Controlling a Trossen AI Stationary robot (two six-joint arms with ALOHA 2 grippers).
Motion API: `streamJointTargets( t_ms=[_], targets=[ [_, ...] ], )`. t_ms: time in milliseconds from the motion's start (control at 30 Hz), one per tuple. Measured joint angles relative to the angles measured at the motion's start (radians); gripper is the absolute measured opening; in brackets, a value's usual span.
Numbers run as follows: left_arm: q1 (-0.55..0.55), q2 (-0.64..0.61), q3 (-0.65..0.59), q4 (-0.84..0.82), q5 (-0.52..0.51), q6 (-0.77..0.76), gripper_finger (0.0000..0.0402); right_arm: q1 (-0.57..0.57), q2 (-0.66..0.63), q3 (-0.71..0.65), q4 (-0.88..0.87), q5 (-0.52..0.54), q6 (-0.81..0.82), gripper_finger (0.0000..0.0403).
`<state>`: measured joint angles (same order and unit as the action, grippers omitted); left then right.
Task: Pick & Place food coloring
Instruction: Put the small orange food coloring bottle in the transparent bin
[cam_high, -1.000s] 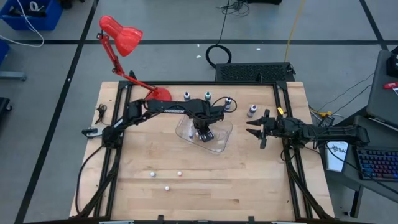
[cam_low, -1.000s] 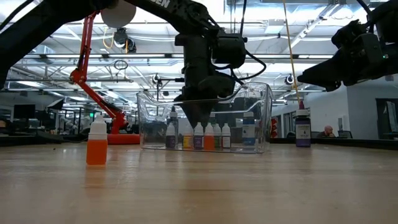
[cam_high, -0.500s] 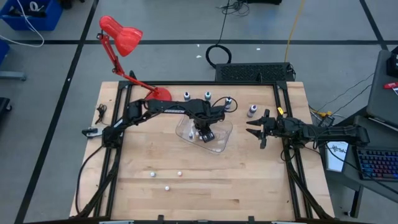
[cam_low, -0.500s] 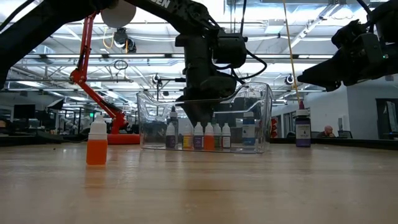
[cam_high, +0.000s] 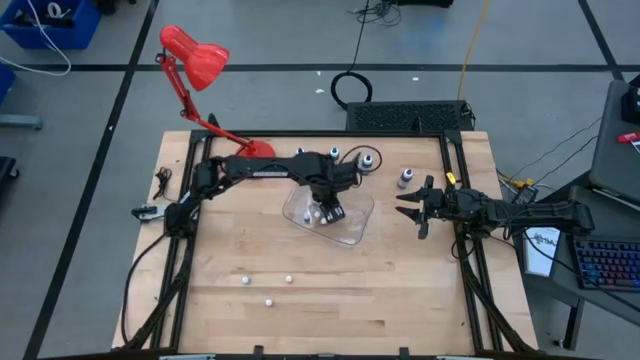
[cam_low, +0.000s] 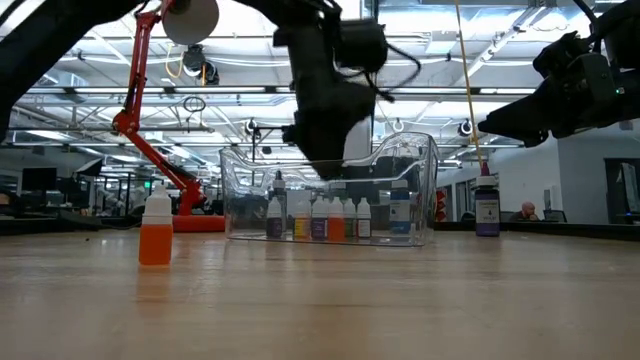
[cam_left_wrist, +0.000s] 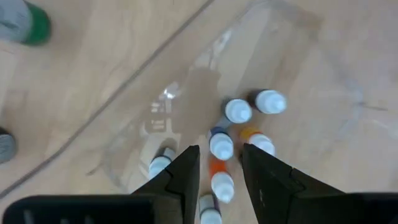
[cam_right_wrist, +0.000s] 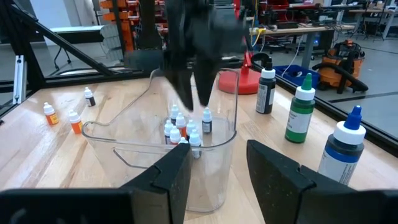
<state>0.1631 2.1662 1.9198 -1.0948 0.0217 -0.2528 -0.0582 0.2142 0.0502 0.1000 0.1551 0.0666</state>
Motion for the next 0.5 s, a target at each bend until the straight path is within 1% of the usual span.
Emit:
streamJointTargets(
  t_ms=[100,167,233,300,400,500],
  targets=[
    [-0.009,-0.052,0.001,-0.002,0.012,0.008,0.0126,0.0,0.0,0.0,0.0,0.0,0.0,0.0144],
    [-0.03,-0.086,0.001,-0.004,0.051,0.028,0.0133,0.0,0.0,0.0,0.0,0.0,0.0,0.0144],
    [-0.069,-0.12,0.001,-0.008,0.103,0.066,0.0148,0.0,0.0,0.0,0.0,0.0,0.0,0.0144],
    [-0.127,-0.147,0.001,-0.009,0.116,0.119,0.0166,0.0,0.0,0.0,0.0,0.0,0.0,0.0144],
    [-0.235,-0.161,0.002,-0.012,0.051,0.194,0.0199,0.0,0.0,0.0,0.0,0.0,0.0,0.0144],
    [-0.339,-0.159,0.001,-0.028,-0.035,0.197,0.0228,0.0,0.0,0.0,0.0,0.0,0.0,0.0144]
  ],
)
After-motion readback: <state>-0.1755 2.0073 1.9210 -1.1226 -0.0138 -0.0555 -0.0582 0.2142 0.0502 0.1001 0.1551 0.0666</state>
